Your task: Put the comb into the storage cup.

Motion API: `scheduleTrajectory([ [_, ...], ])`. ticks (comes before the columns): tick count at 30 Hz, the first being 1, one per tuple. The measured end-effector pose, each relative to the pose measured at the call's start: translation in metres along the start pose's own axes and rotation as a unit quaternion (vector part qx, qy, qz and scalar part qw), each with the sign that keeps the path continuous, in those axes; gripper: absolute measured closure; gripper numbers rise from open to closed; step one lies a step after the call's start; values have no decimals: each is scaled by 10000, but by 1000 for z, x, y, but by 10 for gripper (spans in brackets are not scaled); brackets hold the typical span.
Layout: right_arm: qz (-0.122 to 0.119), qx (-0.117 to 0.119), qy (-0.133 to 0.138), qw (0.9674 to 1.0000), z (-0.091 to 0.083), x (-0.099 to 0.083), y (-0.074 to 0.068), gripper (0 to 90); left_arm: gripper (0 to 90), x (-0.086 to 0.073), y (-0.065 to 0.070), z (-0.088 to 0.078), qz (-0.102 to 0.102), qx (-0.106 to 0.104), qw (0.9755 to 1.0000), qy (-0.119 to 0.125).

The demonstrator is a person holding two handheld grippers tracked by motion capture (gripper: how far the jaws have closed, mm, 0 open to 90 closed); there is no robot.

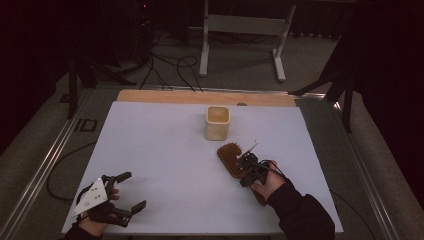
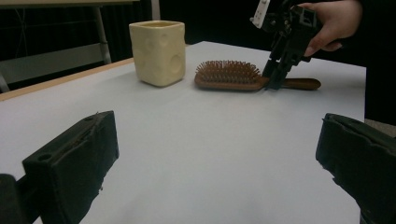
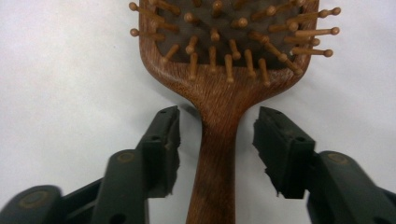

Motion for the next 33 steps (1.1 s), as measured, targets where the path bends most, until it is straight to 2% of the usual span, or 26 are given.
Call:
scheduleTrajectory([
  [2, 34, 27, -39, 10000, 2, 0, 1, 608, 0, 0, 0, 0, 0, -2, 10000, 4],
  [4, 37, -30, -59, 10000, 2, 1, 1, 632, 0, 0, 0, 0, -13, -9, 10000, 5],
  [10, 49, 6, -153, 9999, 2, 1, 1, 656, 0, 0, 0, 0, -22, -13, 10000, 2],
  [12, 44, -59, -198, 9998, 2, 2, 1, 628, 0, 0, 0, 0, -9, -6, 10000, -7],
  [15, 46, -107, -233, 9997, 2, 2, 1, 635, 0, 0, 0, 0, -15, -13, 10000, -11],
  [19, -22, 48, -219, 9997, 3, 3, 1, 666, 0, -1, 0, 0, -15, -8, 10000, -14],
  [20, 90, 168, -200, 9996, 3, 2, 4, 668, 0, -1, 0, 0, -16, -9, 10000, -20],
  [22, 171, 228, -165, 9995, 4, 2, 5, 671, 0, -1, 0, 0, -10, -10, 10000, -25],
  [26, 238, 205, -211, 9993, 3, 2, 5, 704, 0, -1, 0, 1, -12, -17, 10000, -41],
  [29, 206, 177, -216, 9994, 3, 2, 3, 725, 0, -1, 0, 1, -14, -19, 10000, -48],
  [31, 88, 131, -148, 9998, 3, 1, 2, 731, 0, -1, 0, 1, -26, -25, 10000, -43],
  [33, 101, 151, -103, 9998, 3, 0, 2, 732, 0, -2, -1, 1, -28, -21, 10000, -46],
])
Point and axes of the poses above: each handheld gripper's, and its own axes: z roughly forward along the jaws, x roughly out of its top, y roughly to its right, the point moved 5 cm from there along z, roughly forward along the jaws, and after that the axes turned 9 degrees about -z, right-handed, at the moved point
